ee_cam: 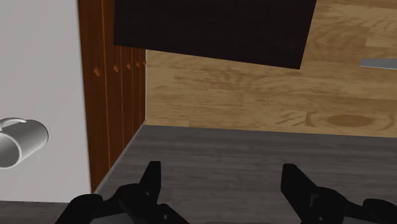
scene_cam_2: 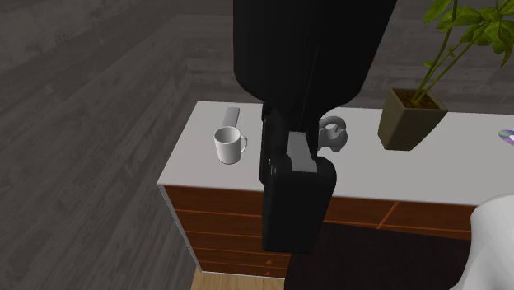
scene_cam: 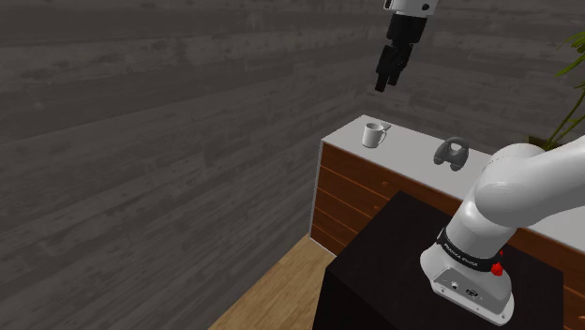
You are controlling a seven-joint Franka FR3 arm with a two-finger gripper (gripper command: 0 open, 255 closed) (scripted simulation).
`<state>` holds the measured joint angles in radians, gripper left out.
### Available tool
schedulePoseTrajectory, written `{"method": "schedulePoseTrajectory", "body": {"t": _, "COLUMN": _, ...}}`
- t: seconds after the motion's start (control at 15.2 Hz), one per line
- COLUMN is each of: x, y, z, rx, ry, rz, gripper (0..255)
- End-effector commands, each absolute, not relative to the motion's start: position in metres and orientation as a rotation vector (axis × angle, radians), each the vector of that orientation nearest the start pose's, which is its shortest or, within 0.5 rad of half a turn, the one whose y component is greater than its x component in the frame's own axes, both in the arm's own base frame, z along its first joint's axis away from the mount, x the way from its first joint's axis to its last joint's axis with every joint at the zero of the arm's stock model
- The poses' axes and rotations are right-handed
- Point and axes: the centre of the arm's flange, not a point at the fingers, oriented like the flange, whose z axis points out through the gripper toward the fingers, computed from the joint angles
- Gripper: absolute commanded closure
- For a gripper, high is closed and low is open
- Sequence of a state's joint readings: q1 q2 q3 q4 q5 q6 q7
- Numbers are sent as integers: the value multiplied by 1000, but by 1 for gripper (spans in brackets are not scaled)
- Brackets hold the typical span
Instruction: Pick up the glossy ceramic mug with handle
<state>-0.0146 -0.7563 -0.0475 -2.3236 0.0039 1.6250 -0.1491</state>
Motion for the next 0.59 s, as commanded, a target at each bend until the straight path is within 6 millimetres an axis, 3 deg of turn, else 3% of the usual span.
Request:
{"method": "schedulePoseTrajectory", "body": {"t": 0.0, "x": 320, "y": -24, "z": 601, "rx": -3106, "ry": -154, "rz": -94, "gripper": 0}}
{"method": "schedulePoseTrajectory", "body": {"t": 0.53, "x": 360, "y": -98, "z": 539, "rx": -3126, "ry": -170, "rz": -58, "gripper": 0}}
